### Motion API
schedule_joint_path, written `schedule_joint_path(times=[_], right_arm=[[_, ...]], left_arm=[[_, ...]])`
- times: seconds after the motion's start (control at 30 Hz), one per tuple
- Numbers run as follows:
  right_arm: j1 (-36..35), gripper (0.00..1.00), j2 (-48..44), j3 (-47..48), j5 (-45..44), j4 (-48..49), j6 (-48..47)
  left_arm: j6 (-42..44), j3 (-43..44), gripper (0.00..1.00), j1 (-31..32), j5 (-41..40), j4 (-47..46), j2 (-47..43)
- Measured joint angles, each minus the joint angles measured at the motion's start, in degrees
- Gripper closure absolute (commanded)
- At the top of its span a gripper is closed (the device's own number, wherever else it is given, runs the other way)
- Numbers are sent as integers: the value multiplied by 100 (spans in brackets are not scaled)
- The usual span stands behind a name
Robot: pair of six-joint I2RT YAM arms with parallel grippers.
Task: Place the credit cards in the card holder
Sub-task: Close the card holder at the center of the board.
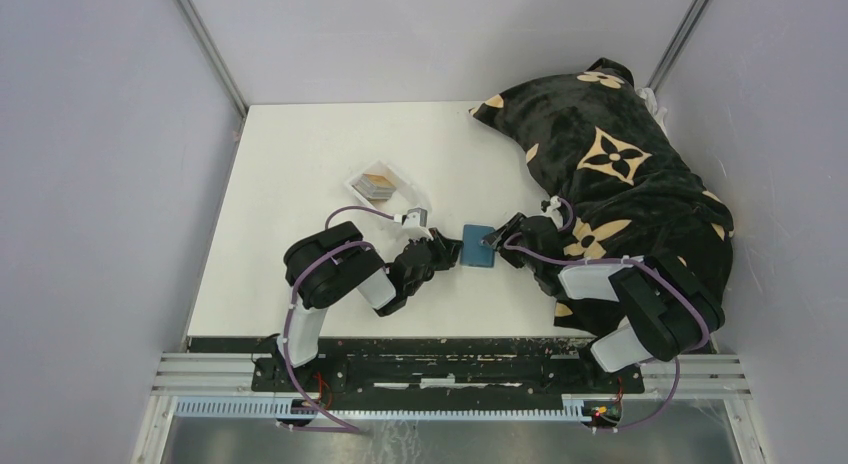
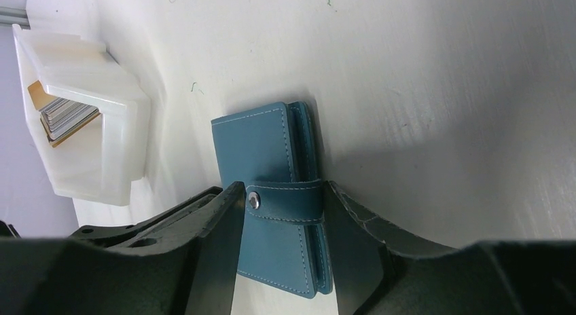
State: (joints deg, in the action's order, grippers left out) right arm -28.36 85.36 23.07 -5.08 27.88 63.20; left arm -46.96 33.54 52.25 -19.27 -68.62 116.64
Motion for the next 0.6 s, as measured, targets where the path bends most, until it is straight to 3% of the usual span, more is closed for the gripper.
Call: schedule_joint_path(times=[0.6], right_arm=[[-127,49,133,192,-127,-144,-120]], left_arm=[[0,28,75,2,-17,-4,0]])
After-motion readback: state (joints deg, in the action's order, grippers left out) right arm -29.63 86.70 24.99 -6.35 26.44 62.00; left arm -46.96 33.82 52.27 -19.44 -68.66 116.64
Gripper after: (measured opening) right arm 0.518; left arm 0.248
